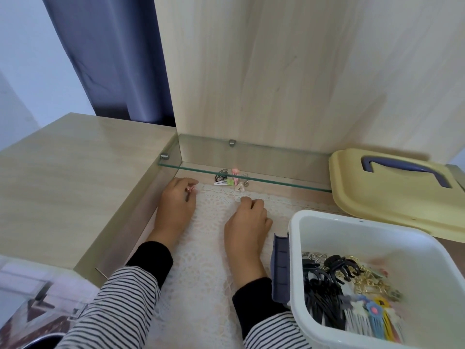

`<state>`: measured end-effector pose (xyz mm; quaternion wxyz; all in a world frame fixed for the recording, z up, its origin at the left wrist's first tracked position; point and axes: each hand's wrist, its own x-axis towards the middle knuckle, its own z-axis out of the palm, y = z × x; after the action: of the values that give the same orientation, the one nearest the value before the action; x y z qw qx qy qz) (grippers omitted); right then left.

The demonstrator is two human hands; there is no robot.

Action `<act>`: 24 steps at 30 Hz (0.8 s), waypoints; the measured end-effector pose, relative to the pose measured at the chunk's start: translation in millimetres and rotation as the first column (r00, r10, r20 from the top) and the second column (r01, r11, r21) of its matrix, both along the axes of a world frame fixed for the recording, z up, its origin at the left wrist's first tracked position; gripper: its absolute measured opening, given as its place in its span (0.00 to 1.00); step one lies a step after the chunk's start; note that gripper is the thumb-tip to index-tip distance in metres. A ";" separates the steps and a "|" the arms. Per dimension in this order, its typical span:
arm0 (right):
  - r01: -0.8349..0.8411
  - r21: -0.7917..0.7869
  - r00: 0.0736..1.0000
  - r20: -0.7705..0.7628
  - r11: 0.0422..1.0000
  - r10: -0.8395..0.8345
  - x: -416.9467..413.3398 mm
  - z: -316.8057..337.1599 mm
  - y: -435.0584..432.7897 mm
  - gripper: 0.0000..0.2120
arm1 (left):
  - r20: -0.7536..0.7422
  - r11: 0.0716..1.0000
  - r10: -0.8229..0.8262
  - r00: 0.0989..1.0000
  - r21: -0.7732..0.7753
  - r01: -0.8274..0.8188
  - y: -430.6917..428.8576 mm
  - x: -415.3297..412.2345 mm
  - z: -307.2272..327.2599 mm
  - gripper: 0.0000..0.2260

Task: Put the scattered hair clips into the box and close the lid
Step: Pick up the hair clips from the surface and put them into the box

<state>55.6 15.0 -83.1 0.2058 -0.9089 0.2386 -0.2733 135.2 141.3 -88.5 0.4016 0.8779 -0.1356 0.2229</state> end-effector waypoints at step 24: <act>-0.470 0.033 0.883 0.016 0.882 0.469 -88.9 143.5 19.7 0.17 | -0.138 0.904 -0.262 0.955 -0.382 0.193 -21.5 -82.2 70.2 0.07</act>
<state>-33.2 34.7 60.4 0.2832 -0.9346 0.0156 -0.2146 52.9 119.8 -18.4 0.5914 0.7831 -0.1557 0.1128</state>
